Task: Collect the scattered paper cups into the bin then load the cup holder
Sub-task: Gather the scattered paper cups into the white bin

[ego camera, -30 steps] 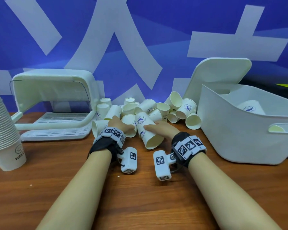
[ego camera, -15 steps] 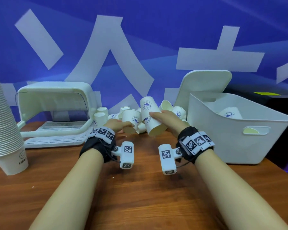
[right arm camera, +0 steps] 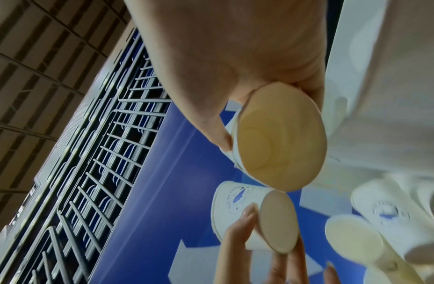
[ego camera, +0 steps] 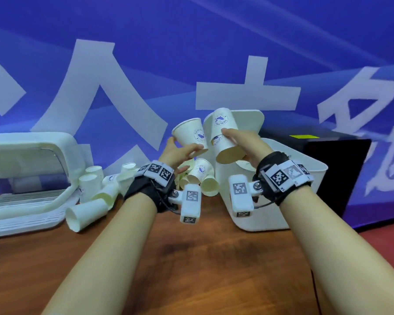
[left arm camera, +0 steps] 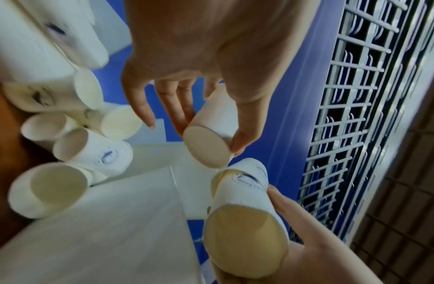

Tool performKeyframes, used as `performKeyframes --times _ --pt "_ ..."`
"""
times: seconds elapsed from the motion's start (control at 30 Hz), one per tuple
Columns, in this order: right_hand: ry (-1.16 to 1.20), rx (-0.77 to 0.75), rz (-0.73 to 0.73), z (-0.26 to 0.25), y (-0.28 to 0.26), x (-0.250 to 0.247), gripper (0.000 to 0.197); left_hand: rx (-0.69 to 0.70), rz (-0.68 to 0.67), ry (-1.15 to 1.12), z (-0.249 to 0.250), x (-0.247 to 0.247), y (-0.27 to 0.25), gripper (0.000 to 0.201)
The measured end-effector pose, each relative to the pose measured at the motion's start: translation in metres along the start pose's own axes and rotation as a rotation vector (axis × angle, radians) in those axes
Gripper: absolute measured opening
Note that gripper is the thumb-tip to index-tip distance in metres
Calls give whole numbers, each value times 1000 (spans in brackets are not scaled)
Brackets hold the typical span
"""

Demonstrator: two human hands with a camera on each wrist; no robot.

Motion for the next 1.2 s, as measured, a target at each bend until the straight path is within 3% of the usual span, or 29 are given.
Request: performKeyframes --times 0.1,0.33,0.43,0.5,0.6,0.7,0.87,1.03,1.2 --pt "-30 -16 102 1 18 -42 59 90 -24 32 18 49 8 106" --pt "-281 19 329 23 46 -106 68 260 -77 190 31 125 30 109" --pt "-369 70 301 34 58 -106 80 290 -99 295 28 134 33 114" --pt "-339 84 231 37 64 -96 91 291 -136 336 25 135 34 104" --pt "-196 24 95 33 64 -74 81 275 -104 318 25 119 35 80" --pt "-209 -49 28 29 62 -57 76 255 -74 251 26 100 32 69" --pt "-152 -29 -20 22 45 -30 53 242 -10 216 27 65 18 60" --pt "-104 -153 -10 -4 20 1 31 242 39 215 28 25 1 55" --pt "-112 -263 -8 -5 -1 44 28 185 130 243 5 -29 -4 43"
Point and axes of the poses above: each hand's wrist, its own y-axis towards the middle knuckle, its own x-axis out of the palm, z = x × y, the point moved 10 cm from there along y, towards the middle knuckle, and after that the axes turned 5 degrees about z, right-handed, at the moved point
